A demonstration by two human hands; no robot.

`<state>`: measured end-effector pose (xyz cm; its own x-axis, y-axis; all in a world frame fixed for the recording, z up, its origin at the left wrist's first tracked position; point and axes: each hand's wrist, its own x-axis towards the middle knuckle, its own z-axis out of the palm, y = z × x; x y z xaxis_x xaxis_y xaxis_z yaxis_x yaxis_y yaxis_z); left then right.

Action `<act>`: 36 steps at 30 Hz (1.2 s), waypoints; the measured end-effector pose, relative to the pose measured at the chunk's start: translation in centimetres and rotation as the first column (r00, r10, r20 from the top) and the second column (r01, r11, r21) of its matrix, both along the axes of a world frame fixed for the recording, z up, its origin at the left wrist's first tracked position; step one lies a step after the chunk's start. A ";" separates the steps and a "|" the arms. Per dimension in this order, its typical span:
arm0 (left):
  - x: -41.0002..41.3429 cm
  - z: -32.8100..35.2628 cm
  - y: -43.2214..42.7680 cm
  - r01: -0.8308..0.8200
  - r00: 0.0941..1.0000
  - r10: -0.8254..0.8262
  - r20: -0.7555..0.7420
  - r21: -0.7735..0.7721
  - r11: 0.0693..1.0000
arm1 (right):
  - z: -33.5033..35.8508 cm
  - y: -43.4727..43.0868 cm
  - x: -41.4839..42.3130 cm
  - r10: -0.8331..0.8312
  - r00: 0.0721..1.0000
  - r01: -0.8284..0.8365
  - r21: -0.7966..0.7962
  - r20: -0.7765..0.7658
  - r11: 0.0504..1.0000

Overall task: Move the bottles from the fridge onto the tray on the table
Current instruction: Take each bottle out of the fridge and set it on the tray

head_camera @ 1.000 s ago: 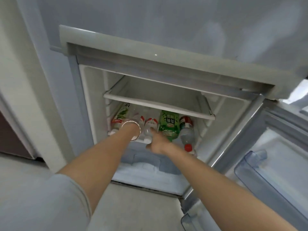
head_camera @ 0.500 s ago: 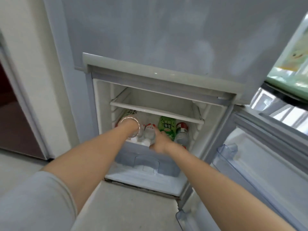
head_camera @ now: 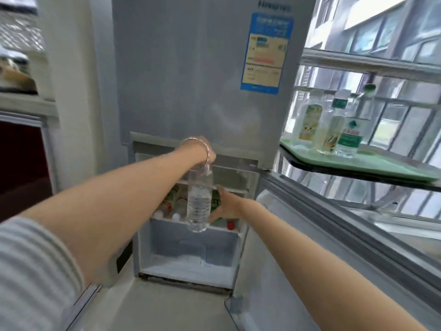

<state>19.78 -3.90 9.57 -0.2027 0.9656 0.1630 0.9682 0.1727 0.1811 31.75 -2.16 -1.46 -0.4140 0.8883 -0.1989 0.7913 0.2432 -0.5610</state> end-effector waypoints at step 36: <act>39.0 5.5 13.8 0.640 0.481 -0.643 0.597 0.263 0.722 | 13.8 11.9 36.7 -0.722 0.400 0.917 0.241 -0.565 0.319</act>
